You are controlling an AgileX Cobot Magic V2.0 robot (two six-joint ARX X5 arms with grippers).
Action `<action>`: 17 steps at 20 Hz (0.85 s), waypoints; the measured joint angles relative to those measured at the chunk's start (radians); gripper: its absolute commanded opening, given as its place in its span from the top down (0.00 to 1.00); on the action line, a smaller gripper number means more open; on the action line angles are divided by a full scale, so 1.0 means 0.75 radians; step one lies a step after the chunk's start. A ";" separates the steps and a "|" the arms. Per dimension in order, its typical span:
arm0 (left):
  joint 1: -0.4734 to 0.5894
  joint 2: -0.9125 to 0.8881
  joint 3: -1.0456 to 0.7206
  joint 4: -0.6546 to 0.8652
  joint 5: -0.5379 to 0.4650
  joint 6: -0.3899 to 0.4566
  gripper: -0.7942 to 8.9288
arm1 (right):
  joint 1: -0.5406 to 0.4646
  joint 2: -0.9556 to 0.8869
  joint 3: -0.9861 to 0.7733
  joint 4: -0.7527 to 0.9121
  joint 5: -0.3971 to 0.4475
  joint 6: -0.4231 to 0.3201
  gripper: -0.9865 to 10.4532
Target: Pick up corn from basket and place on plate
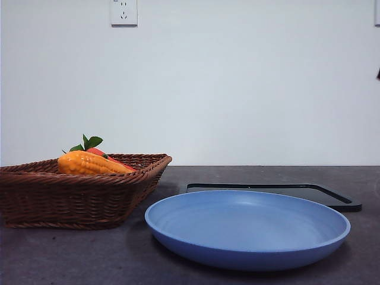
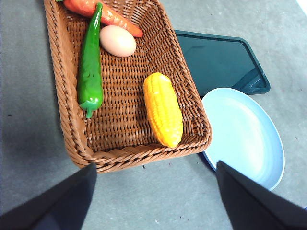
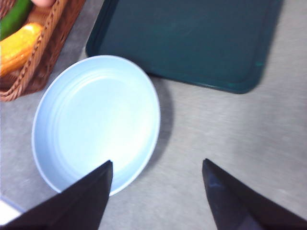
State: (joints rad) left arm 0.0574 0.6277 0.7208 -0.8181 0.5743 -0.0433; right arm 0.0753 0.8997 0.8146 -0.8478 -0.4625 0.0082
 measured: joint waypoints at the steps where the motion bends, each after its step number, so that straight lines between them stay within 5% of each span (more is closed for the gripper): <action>1: 0.000 0.006 0.000 0.000 0.000 0.000 0.49 | 0.015 0.038 0.000 0.020 -0.008 0.003 0.64; 17: 0.000 0.036 0.000 0.019 0.000 -0.001 0.49 | 0.268 0.820 0.002 0.358 -0.009 0.036 0.69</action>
State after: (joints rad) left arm 0.0574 0.6544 0.7208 -0.8036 0.5743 -0.0437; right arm 0.2764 1.5146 0.8158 -0.5793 -0.4690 0.0353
